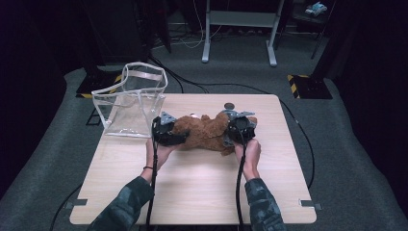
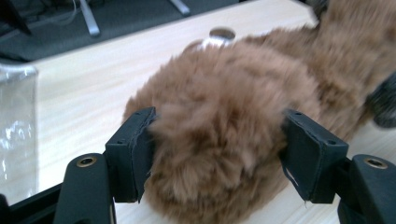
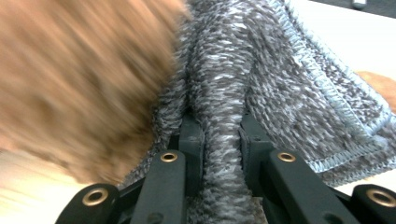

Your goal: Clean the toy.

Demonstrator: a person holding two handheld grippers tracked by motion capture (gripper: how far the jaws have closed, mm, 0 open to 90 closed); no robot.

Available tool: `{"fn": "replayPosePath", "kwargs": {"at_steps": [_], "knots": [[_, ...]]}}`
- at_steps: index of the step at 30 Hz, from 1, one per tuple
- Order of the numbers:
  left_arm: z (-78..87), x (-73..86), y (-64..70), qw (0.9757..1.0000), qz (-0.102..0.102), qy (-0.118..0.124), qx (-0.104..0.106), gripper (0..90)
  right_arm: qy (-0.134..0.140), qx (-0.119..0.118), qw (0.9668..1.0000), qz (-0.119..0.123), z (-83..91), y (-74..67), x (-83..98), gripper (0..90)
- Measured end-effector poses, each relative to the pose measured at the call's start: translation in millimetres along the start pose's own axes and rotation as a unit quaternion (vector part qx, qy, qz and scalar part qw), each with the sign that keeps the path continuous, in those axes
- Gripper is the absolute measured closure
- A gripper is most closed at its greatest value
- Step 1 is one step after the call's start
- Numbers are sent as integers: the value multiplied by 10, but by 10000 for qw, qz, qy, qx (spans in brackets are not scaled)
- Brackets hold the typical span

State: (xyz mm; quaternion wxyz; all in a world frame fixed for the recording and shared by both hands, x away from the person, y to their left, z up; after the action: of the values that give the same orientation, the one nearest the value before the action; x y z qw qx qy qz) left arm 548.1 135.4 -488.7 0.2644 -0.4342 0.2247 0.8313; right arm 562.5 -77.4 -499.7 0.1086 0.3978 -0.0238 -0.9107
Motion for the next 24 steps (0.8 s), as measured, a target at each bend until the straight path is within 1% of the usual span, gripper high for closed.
{"fn": "replayPosePath", "kwargs": {"at_steps": [2,3,4,5,7,8,9,10,12,13,14,15,16,18,20,24], "knots": [[-24,38,-23,10000,10,12,74,371,-51,37,10000,-33,-18,32,40,754],[-40,45,-29,9999,37,27,120,415,-51,50,10000,-67,-35,52,55,754],[-53,50,-43,9999,46,35,160,444,-51,-2,9999,-106,-54,65,60,753],[-70,55,-55,9997,151,86,172,484,-70,23,9999,-149,-56,75,63,752],[-90,85,-61,9992,285,87,252,546,3,7,9999,-115,-53,81,52,750],[-99,112,-68,9991,361,70,223,573,11,5,9999,-131,-41,81,56,750],[-115,123,-53,9985,478,115,247,592,33,-29,9998,-168,-22,85,62,750],[-119,136,-52,9982,529,114,254,609,47,-83,9997,-215,-1,81,64,750],[-137,156,-40,9980,590,85,228,638,92,-31,9999,-131,68,95,52,750],[-154,164,-25,9978,609,73,246,642,124,-73,9998,-152,125,101,36,750],[-166,177,-9,9979,614,26,224,646,144,-53,9998,-140,169,122,22,750],[-174,173,1,9977,633,70,216,646,180,-32,9997,-154,218,147,3,751],[-181,176,28,9977,649,60,210,646,187,-32,9997,-167,247,161,-4,751],[-211,162,90,9978,635,82,171,645,302,-44,9993,-195,394,224,-40,751],[-240,153,141,9979,624,55,168,643,391,-51,9990,-213,508,253,-74,751],[-288,144,225,9979,615,55,169,635,675,-71,9977,-92,790,253,-187,751]]}}
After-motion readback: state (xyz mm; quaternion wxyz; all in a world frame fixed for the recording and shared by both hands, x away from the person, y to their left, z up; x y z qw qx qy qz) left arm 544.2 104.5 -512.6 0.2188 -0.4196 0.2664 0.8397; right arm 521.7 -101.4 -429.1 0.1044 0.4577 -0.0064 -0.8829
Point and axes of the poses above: each handheld gripper's, and its own axes: z roughly backward along the jaws, x roughly out of its underside, y roughly to its right, the point moved 10 cm from there along -z, roughly forward along the jaws, and after that the axes turned 8 degrees about x, right-handed, at the moved point
